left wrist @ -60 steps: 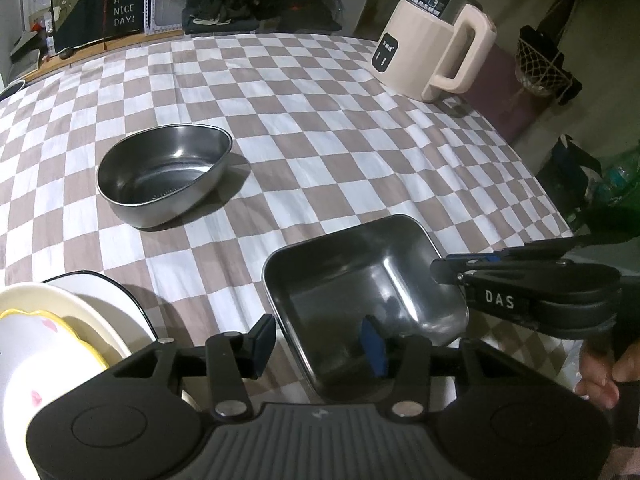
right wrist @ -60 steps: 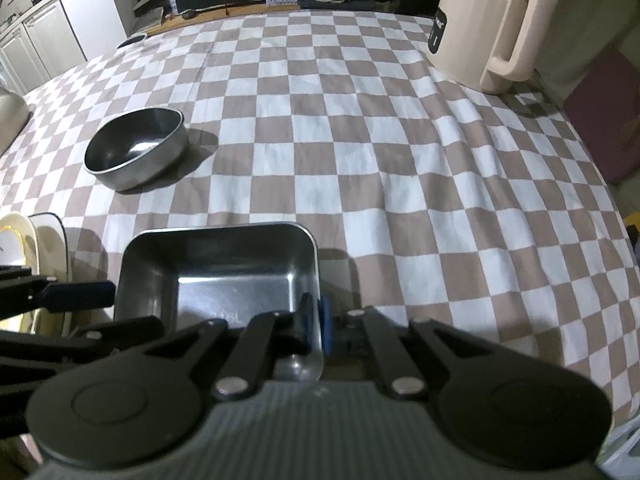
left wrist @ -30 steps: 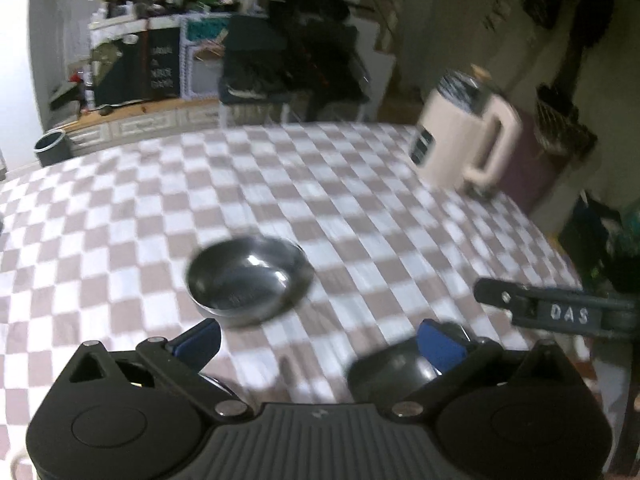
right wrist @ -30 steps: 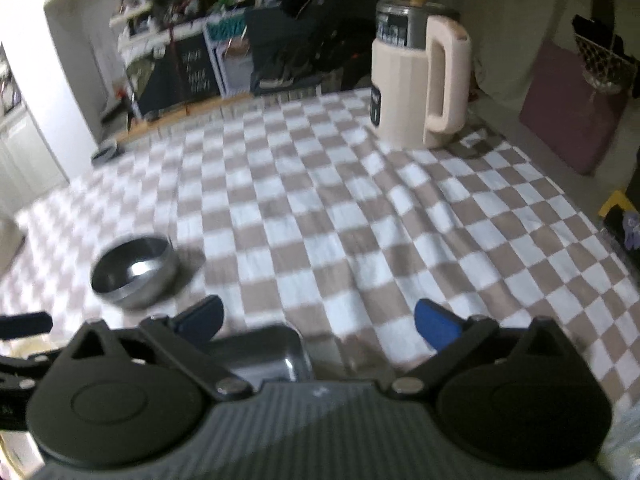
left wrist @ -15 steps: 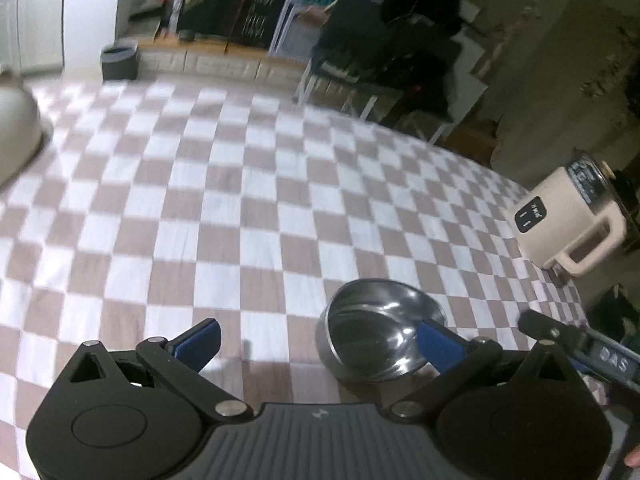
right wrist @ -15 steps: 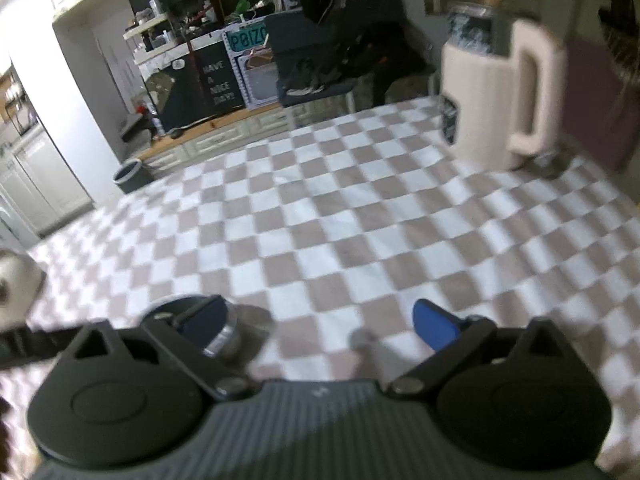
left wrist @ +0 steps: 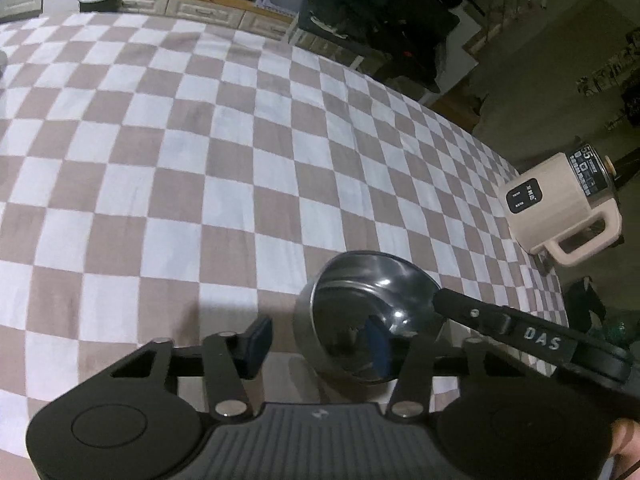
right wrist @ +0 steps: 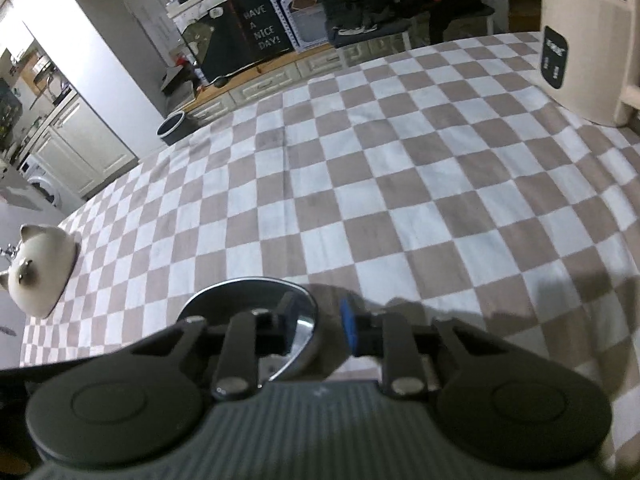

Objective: Organize plates and bowls
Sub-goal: 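Lift the oval steel bowl off the table with both grippers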

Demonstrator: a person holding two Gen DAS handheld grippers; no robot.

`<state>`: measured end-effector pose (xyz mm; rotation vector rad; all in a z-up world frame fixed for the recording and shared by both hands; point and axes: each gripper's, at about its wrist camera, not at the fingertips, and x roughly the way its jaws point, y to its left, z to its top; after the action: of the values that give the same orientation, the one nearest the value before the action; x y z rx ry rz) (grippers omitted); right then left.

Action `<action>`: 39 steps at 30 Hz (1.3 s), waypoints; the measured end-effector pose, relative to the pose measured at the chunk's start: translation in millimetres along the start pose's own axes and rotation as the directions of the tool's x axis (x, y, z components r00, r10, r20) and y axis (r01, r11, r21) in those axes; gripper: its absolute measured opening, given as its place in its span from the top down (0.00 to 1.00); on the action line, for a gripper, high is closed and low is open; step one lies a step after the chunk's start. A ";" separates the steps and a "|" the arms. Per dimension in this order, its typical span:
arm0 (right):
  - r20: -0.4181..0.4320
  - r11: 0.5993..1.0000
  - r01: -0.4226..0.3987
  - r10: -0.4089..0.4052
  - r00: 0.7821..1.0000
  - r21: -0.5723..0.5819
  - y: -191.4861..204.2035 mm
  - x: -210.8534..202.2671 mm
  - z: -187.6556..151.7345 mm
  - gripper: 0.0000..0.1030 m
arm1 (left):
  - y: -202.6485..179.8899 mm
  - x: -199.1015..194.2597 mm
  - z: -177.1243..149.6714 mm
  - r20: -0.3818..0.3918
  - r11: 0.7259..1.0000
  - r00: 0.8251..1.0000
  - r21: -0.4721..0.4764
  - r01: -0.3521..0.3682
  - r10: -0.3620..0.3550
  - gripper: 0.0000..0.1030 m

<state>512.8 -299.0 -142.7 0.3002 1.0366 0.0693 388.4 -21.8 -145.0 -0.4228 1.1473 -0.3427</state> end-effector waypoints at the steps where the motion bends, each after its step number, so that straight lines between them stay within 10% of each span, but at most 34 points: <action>1: -0.010 1.000 0.005 -0.005 1.000 -0.013 1.8 3.2 0.4 0.82 | 1.0 1.4 -0.3 -0.007 1.000 1.000 -0.006 0.006 -0.006 0.61; 39: 0.227 0.997 -0.051 0.061 0.972 -0.051 -32.8 -159.7 -71.0 0.87 | -91.1 -111.7 -90.8 0.170 0.978 0.972 0.163 0.133 -0.160 0.71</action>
<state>367.7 -346.9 -51.7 0.2888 0.7974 0.1065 258.3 -62.0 -42.6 -0.3979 0.9067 -0.5068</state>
